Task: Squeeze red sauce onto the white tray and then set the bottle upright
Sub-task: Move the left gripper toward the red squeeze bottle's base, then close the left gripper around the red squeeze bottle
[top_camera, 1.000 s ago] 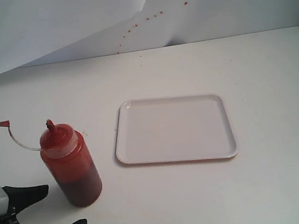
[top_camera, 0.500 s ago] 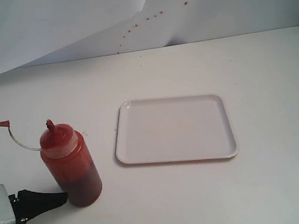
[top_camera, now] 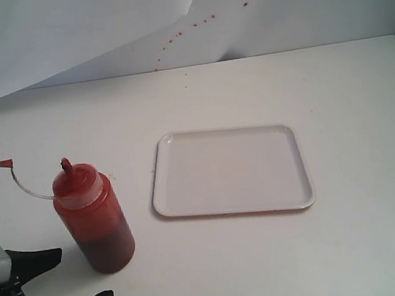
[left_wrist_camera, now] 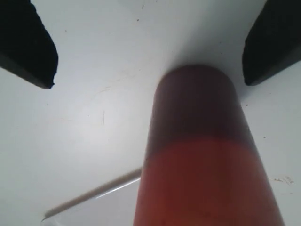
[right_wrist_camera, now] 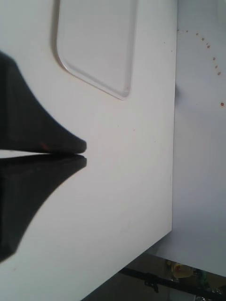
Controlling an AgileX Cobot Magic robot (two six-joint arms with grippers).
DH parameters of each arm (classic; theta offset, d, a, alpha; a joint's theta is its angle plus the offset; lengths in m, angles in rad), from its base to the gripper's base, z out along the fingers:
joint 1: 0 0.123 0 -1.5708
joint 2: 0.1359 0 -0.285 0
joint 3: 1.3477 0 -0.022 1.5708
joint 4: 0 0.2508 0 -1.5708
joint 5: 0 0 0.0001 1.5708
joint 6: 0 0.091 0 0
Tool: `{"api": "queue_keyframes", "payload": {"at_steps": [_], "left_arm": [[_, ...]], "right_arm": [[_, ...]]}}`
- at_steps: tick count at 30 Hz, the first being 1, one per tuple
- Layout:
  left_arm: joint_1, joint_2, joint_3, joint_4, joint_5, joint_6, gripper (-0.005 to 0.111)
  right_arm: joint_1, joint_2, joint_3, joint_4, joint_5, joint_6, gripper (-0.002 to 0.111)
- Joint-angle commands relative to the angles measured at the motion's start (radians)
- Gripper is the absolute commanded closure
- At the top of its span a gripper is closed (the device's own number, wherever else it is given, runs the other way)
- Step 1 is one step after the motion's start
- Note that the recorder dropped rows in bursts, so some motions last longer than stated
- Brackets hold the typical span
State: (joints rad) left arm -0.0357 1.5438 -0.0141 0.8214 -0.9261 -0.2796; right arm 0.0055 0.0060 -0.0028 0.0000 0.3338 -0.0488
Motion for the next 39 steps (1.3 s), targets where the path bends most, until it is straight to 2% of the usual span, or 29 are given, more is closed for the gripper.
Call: {"api": "queue_keyframes", "payload": {"at_steps": [1,7,11,15,26,39], "left_arm": [[0.002,0.005,-0.003,-0.003,-0.037,-0.009,0.002],[0.002,0.005,-0.003,-0.081,-0.023,-0.004,0.002],[0.002,0.005,-0.047,-0.108,0.074,-0.008,0.002],[0.0,0.05,-0.102,-0.059,0.083,-0.013,0.002],[0.0,0.339,-0.277,0.076,0.037,-0.025,0.002],[0.0,0.384,-0.401,0.157,0.021,-0.033,0.002]], "right_arm": [[-0.006,-0.006,0.003,-0.006,-0.001,-0.001,0.108],[-0.006,-0.006,0.003,-0.006,-0.001,-0.001,0.108],[-0.006,-0.006,0.003,-0.006,-0.001,-0.001,0.108],[-0.006,-0.006,0.003,-0.006,-0.001,-0.001,0.108],[-0.006,-0.006,0.003,-0.006,-0.001,-0.001,0.108],[-0.005,-0.006,0.003,0.0,-0.001,-0.001,0.108]]}}
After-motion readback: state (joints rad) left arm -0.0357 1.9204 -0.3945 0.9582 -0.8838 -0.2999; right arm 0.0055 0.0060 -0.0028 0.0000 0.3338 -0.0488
